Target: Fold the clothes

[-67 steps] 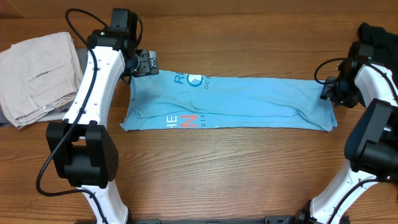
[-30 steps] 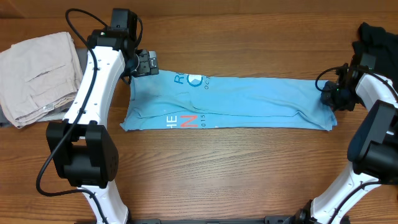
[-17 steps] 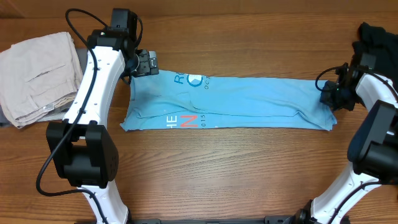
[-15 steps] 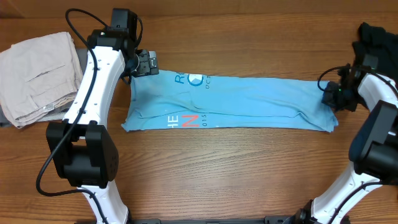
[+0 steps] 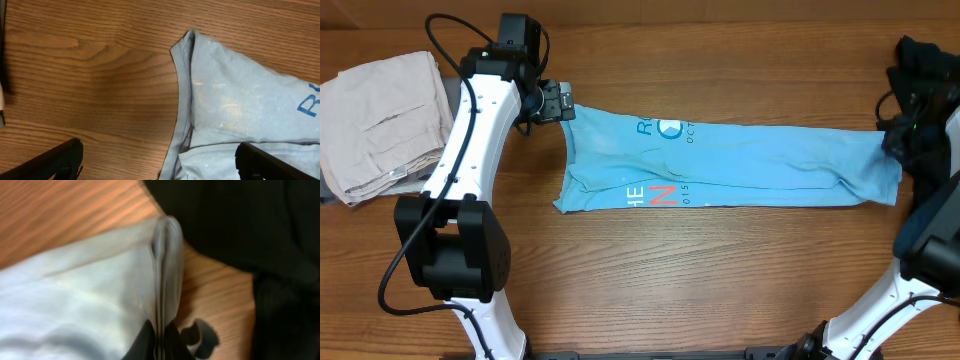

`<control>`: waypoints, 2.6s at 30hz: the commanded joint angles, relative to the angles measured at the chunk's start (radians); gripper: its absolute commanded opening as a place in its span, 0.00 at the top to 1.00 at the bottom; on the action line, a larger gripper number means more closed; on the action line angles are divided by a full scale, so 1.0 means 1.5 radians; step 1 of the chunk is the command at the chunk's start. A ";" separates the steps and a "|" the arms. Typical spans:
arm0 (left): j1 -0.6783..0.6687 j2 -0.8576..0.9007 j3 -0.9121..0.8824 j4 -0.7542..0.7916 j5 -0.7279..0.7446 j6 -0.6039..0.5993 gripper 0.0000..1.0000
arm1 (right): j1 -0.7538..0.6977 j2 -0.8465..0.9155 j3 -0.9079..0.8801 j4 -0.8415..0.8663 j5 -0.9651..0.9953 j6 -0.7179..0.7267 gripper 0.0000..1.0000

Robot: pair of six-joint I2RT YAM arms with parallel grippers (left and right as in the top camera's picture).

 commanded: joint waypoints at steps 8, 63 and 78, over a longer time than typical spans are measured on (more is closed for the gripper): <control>0.004 -0.005 0.006 0.001 -0.006 0.003 0.00 | 0.131 -0.003 0.189 -0.191 -0.167 0.010 0.96; 0.004 -0.005 0.006 0.001 -0.006 0.003 0.00 | 0.472 -0.017 0.038 -0.046 -0.296 0.023 0.46; 0.004 -0.005 0.006 0.001 -0.006 0.003 0.00 | 0.483 -0.017 -0.141 0.114 -0.184 0.113 0.96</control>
